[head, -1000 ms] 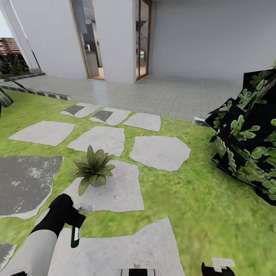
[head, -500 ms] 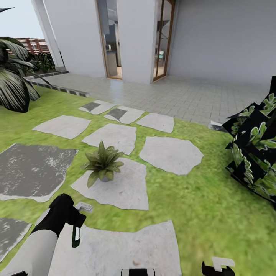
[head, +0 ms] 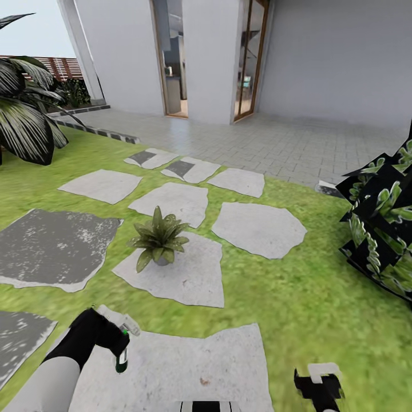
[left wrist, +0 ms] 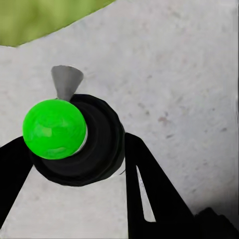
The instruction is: Pick up the pesticide atomizer in the garden and spray insectifuge to fully cover both potted plants in the garden.
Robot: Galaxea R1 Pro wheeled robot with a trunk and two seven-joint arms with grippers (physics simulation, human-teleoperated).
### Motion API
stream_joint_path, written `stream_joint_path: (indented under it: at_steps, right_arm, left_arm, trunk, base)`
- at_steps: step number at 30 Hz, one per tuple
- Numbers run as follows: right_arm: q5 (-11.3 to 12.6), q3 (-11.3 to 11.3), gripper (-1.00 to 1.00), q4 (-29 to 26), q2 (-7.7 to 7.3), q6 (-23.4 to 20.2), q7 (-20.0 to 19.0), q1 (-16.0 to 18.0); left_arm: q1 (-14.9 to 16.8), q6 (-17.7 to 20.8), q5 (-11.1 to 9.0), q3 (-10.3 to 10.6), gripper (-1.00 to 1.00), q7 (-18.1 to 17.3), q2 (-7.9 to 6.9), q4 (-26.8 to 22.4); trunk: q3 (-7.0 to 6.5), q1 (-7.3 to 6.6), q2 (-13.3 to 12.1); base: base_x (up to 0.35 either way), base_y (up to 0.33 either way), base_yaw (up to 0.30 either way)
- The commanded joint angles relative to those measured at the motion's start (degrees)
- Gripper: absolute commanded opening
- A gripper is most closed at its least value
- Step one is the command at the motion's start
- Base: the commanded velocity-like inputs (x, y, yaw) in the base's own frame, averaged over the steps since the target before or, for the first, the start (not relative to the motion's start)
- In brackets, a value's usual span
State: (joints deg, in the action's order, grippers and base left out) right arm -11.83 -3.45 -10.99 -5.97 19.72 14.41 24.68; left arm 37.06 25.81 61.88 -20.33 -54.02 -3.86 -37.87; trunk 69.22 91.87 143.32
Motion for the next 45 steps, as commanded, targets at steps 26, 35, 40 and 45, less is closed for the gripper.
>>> stream_joint_path:
  at_steps: [26, 35, 40, 45]
  right_arm:
    - [-13.9, 8.0, 1.00, -18.5, 0.91, 0.0, -37.6, 1.6]
    - [-14.3, 8.9, 1.00, -19.0, 3.80, -0.2, -38.6, 1.7]
    - [-14.4, 10.5, 1.00, -20.3, 5.43, -0.2, -40.2, 1.7]
    - [-14.4, 11.4, 1.00, -22.0, 7.05, -0.2, -41.8, 1.7]
  left_arm:
    - [-0.3, -33.7, 1.2, -1.1, -1.00, -1.7, -1.53, 9.4]
    - [0.4, -33.7, 2.2, 0.0, -1.00, -2.4, -1.35, 9.5]
    - [0.5, -33.8, 2.2, 1.6, -1.00, -2.2, 0.29, 8.7]
    - [0.7, -34.0, 2.3, 3.2, -1.00, -2.1, 1.93, 8.5]
  trunk:
    - [0.05, -0.01, 0.0]
    - [0.05, -0.01, 0.0]
    - [0.05, -0.01, 0.0]
    - [0.05, -0.01, 0.0]
  base:
    - [0.000, 0.000, 0.000]
    - [0.000, 0.000, 0.000]
    - [0.000, 0.000, 0.000]
    - [0.000, 0.000, 0.000]
